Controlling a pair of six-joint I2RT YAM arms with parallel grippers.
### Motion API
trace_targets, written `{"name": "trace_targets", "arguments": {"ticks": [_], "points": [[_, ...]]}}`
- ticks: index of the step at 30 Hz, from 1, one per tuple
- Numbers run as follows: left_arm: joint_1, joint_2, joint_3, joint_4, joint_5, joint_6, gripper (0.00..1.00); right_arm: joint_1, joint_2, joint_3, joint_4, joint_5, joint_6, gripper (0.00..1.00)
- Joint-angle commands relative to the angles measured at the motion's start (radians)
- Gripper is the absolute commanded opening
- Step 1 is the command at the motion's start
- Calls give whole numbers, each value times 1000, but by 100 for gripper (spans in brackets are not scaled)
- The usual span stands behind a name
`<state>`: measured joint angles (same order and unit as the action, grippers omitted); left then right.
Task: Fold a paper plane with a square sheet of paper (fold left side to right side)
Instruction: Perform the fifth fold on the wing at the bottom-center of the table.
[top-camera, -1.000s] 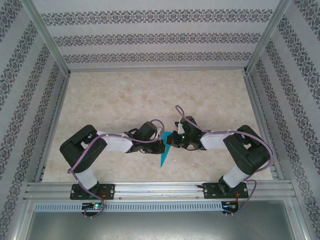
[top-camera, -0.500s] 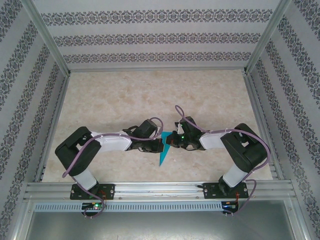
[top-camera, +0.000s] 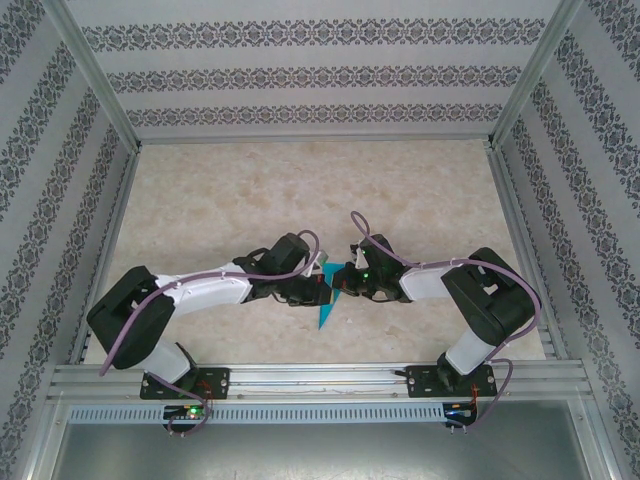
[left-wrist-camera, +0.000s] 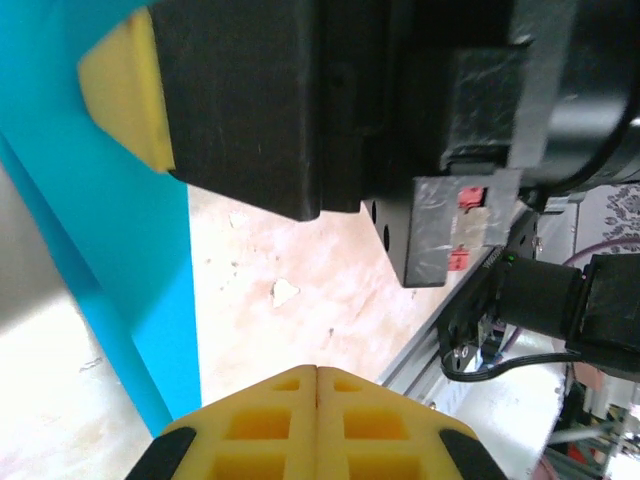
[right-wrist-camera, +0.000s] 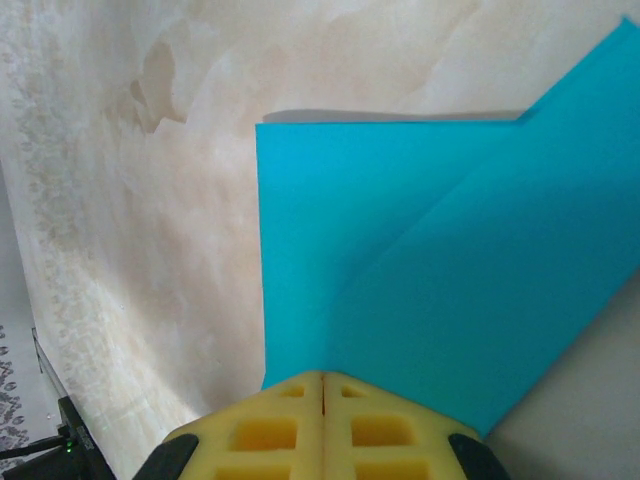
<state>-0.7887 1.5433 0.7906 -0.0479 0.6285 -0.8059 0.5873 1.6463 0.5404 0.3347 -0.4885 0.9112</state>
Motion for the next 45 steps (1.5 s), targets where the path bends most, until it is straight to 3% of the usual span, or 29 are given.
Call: {"name": "trace_targets", "arguments": {"ticks": [1, 18, 45], "points": [[-14, 37, -16, 64, 42, -44, 1, 20, 58, -37, -102, 93, -13, 0], [-14, 151, -18, 112, 12, -26, 1, 24, 67, -28, -136, 97, -32, 0], [-14, 193, -45, 11, -115, 37, 0, 25, 59, -14, -183, 108, -59, 0]]}}
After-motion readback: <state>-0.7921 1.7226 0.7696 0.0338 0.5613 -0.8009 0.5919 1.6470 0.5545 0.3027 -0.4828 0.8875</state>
